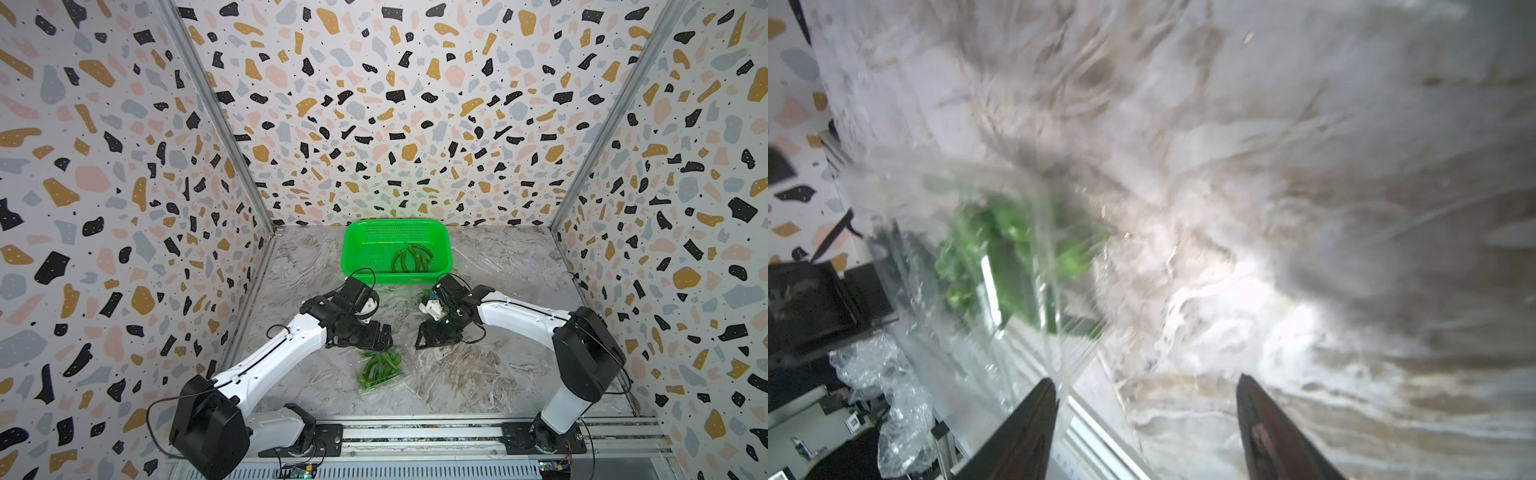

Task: Take small green peppers out of containers
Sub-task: Adjust the packing box at the center of the board.

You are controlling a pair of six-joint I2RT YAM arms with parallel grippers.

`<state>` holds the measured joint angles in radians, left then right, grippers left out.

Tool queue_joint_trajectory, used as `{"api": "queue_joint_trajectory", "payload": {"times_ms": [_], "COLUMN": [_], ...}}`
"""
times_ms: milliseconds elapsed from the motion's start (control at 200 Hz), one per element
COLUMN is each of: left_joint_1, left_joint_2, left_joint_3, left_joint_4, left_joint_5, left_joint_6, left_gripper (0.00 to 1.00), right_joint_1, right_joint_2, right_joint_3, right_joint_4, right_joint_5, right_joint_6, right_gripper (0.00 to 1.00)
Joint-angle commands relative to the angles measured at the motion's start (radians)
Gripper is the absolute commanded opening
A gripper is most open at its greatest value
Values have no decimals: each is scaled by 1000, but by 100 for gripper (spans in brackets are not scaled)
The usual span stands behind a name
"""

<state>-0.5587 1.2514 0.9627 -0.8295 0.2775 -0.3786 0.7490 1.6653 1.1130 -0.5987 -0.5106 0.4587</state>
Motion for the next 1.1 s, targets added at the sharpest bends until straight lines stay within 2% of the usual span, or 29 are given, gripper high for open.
{"api": "queue_joint_trajectory", "payload": {"times_ms": [0, 170, 310, 516, 801, 946, 1091], "left_joint_1": [-4, -4, -4, -4, -4, -4, -4], "left_joint_2": [12, 52, 84, 100, 40, -1, -7], "left_joint_3": [42, 41, 9, -20, -75, -85, -58], "left_joint_4": [-30, 2, 50, 71, 72, 45, 3], "left_joint_5": [-12, 4, 10, 31, 63, 41, 2], "left_joint_6": [17, 26, 42, 51, 19, 8, 17], "left_gripper": [99, 99, 99, 99, 99, 99, 99], "right_joint_1": [90, 218, 241, 182, 81, 59, 37], "right_joint_2": [-111, -195, -175, -69, 69, 7, -144], "right_joint_3": [-58, -177, -225, -156, -8, -29, -167], "right_joint_4": [-56, 16, 80, 146, 100, 94, 186], "right_joint_5": [45, 69, 74, 53, 47, 40, -7], "right_joint_6": [49, 182, 220, 175, 70, 89, 199], "right_gripper": [70, 70, 70, 69, 69, 69, 65]}}
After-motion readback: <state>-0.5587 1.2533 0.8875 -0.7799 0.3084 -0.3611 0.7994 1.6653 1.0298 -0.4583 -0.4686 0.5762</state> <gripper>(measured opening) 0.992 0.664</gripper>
